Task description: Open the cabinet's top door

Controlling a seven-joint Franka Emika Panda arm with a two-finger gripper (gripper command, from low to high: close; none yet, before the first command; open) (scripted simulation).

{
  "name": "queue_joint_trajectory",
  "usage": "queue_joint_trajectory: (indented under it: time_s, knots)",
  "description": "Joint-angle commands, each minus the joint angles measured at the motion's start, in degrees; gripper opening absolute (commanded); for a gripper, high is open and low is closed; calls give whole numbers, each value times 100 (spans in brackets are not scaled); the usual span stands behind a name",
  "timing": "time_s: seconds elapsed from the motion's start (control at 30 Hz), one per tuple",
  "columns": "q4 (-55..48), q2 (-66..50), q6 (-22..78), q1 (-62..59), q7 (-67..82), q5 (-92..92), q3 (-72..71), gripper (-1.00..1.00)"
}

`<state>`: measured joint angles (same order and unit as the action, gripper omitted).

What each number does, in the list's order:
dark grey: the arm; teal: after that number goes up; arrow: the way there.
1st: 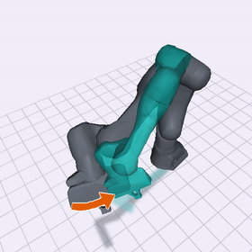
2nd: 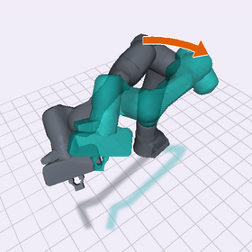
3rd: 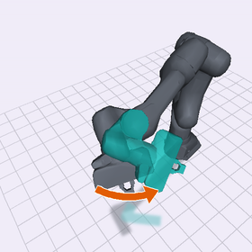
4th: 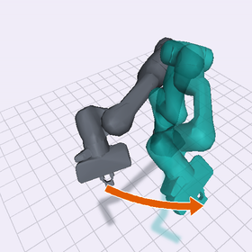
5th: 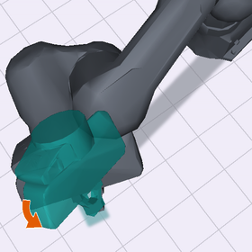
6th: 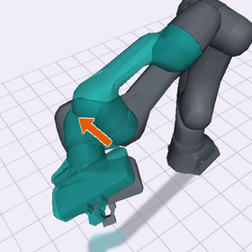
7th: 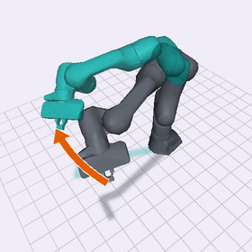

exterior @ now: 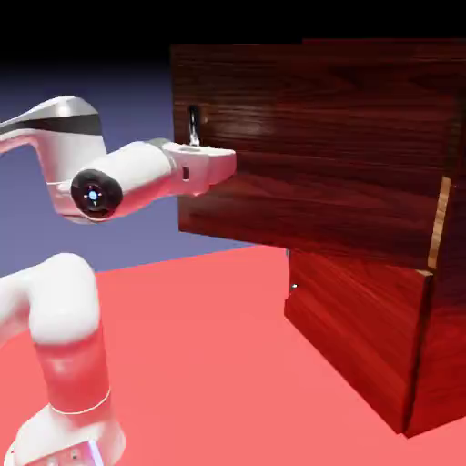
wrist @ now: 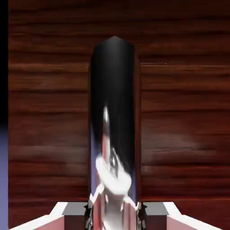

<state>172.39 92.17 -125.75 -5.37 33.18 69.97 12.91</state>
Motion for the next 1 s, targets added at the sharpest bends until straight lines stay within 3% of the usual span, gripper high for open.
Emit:
queue_joint_trajectory:
  time_s: [0.0,0.43,0.97]
  knots:
    - [-24,16,158,-44,-18,-197,207,-100]
    - [-1183,-568,2461,105,70,-2497,2906,-100]
    - [-4461,-1406,5352,2726,-39,-4101,5203,-100]
